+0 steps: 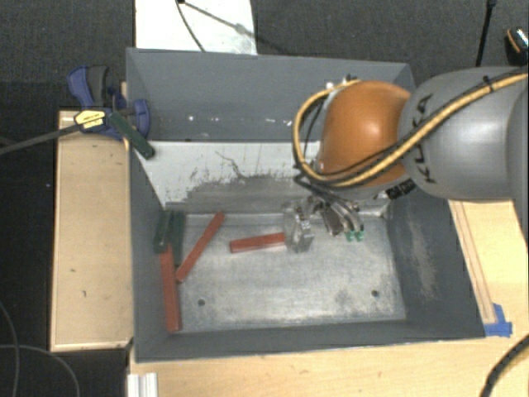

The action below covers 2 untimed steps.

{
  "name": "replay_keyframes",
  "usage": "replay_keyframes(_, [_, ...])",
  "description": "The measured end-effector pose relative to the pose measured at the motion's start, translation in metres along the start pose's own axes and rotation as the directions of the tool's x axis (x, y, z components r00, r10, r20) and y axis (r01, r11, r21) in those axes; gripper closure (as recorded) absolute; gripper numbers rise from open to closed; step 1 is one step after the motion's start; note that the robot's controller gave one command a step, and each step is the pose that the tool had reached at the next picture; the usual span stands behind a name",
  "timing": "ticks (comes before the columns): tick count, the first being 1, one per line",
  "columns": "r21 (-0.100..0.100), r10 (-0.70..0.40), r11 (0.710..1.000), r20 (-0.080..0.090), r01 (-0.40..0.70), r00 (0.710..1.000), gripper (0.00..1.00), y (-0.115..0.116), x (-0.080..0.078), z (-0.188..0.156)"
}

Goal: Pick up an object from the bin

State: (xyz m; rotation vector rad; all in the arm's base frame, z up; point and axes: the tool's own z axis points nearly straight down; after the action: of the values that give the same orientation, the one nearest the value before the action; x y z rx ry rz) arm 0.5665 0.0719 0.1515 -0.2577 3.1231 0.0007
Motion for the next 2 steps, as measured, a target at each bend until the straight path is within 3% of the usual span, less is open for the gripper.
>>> replay_keyframes(1, [-0.001, 0.003, 1.000, -0.004, -0.003, 1.000, 0.00, 0.000, 0.001, 0.002])
replay_keyframes(2, [0.002, 0.196, 0.981, -0.011, -0.196, 0.981, 0.00, -0.014, -0.001, 0.083])
